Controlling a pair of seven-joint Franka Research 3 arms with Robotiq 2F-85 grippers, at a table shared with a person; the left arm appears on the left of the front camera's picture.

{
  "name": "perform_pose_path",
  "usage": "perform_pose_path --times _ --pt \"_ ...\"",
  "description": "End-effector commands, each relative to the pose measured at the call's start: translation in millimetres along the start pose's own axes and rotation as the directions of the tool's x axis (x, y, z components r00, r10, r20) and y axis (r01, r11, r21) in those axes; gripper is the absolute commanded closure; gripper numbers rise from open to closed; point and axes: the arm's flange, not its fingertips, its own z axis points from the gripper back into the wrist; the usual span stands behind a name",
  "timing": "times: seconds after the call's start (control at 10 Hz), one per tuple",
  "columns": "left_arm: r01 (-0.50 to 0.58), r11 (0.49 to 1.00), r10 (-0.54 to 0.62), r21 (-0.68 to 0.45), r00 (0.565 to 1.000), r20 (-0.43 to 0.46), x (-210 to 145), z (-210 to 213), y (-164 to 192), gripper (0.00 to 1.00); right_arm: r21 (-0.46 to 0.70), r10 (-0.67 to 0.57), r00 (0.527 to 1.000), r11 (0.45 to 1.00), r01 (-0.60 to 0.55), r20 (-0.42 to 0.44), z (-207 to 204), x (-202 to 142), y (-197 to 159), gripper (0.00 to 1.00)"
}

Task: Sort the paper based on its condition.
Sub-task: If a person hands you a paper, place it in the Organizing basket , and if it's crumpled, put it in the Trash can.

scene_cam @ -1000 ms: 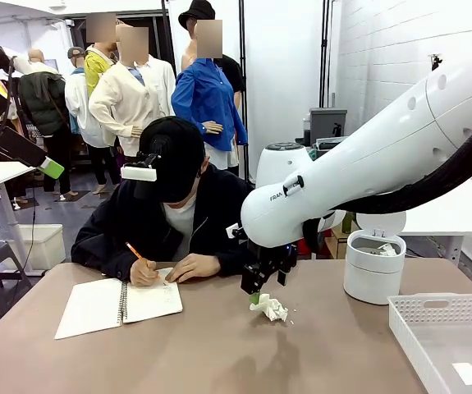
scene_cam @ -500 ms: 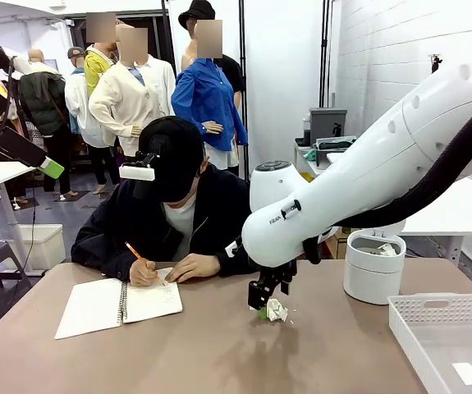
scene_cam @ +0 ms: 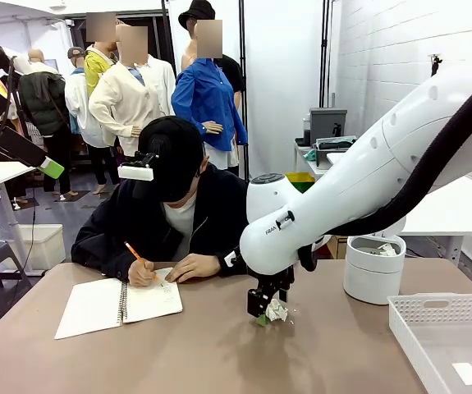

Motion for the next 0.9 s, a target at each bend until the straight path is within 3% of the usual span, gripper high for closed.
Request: perform_pose_path --times 0.0,0.1,0.4,0.5,0.7,0.8 --pt "0.0 1.0 0.0 0.002 1.0 0.0 0.0 0.3 0.0 0.0 0.002 -0.056 0.998 0.998 0.056 0.003 -5.8 14.2 -5.3 0.0" --pt "0.0 1.0 0.0 0.002 1.0 0.0 0.0 0.3 0.0 0.0 0.04 -0.059 0.998 0.997 0.06 -0.024 -3.9 12.7 -7.0 0.0" --pt "0.0 1.0 0.0 0.002 1.0 0.0 0.0 0.3 0.0 0.0 0.005 -0.015 1.0 1.0 0.015 -0.001 -4.1 3.3 -2.7 0.0" --pt "0.0 1.0 0.0 0.002 1.0 0.0 0.0 0.3 0.0 0.0 0.015 -0.025 1.0 1.0 0.025 -0.005 -3.4 6.9 -4.3 0.06" --pt "0.0 1.0 0.0 0.002 1.0 0.0 0.0 0.3 0.0 0.0 0.023 -0.028 1.0 0.999 0.028 -0.011 -4.0 5.5 -5.0 0.46" --pt "0.0 1.0 0.0 0.002 1.0 0.0 0.0 0.3 0.0 0.0 0.017 -0.074 0.997 0.997 0.074 -0.005 -3.1 6.2 -3.8 0.61"
